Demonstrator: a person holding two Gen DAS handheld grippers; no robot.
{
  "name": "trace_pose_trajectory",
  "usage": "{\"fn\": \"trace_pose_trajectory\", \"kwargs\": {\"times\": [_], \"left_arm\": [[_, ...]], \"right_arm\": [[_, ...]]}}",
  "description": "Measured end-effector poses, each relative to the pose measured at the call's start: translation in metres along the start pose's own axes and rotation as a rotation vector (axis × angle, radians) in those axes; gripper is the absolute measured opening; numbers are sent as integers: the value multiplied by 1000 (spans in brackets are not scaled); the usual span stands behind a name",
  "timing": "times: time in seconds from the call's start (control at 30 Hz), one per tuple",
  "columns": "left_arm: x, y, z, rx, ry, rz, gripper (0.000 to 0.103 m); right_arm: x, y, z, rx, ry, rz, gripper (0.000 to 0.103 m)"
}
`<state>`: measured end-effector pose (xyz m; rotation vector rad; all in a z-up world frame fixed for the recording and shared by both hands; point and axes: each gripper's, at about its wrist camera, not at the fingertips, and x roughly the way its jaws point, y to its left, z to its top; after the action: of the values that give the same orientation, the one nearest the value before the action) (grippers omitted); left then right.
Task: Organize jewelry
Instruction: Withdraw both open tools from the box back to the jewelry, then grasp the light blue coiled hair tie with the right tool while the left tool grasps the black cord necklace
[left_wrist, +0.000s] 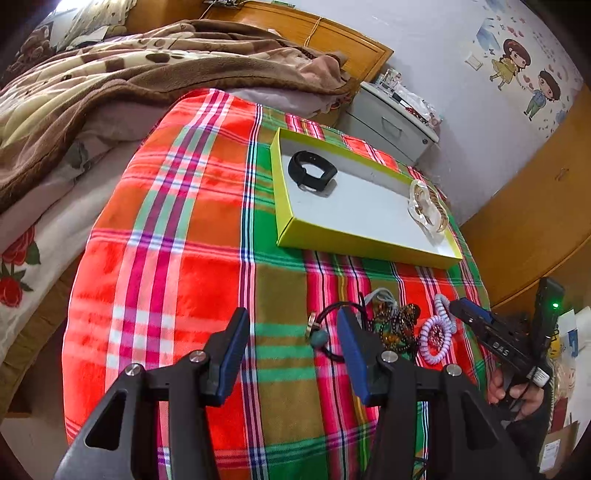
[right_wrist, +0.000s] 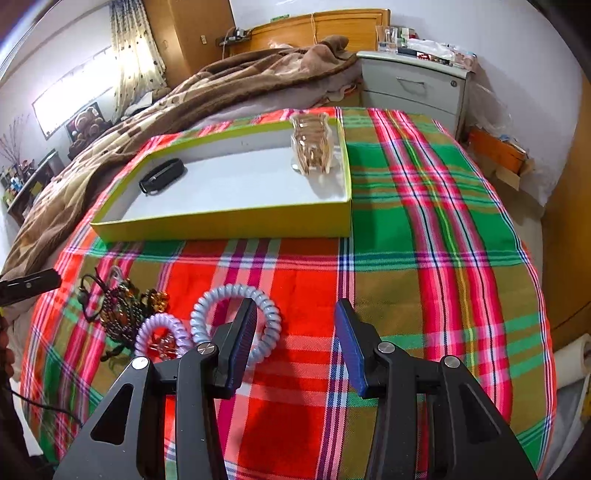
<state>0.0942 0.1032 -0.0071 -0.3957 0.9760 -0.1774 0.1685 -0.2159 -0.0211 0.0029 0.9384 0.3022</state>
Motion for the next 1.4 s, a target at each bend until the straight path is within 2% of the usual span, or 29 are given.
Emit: {"fn": "trace_pose_trajectory", "kwargs": {"times": [0.17,0.27,0.4,0.57,0.77,0.97,1.13,1.4], "left_arm": [[3,3,-7,-8,30,-12,51],[6,0,-11,0,50,-19,51],[8,-8,-14,37,59,-2,51],[10,-12,-16,46,74,6,51],[14,-19,-17,61,102,2,51],[19,-23,-16,58,102,27,51],[23,-28,-11,80,71,121,51],[34,-41,-8,167,66,199,51]], "right_arm": [[1,7,-3,-49,0,-37,44],[1,13,-5,-84,1,-80,39],[0,14,-7,-99,-1,-90,35],[-2,20,-9,-120,-5,-91,11],[-6,11,-9,-53,-33,-92,10],[-25,-5,-13,34,-108,-102,10],[-36,-8,-17,73,-138,-103,10],[-39,-1,-16,76,-154,-83,10]]}}
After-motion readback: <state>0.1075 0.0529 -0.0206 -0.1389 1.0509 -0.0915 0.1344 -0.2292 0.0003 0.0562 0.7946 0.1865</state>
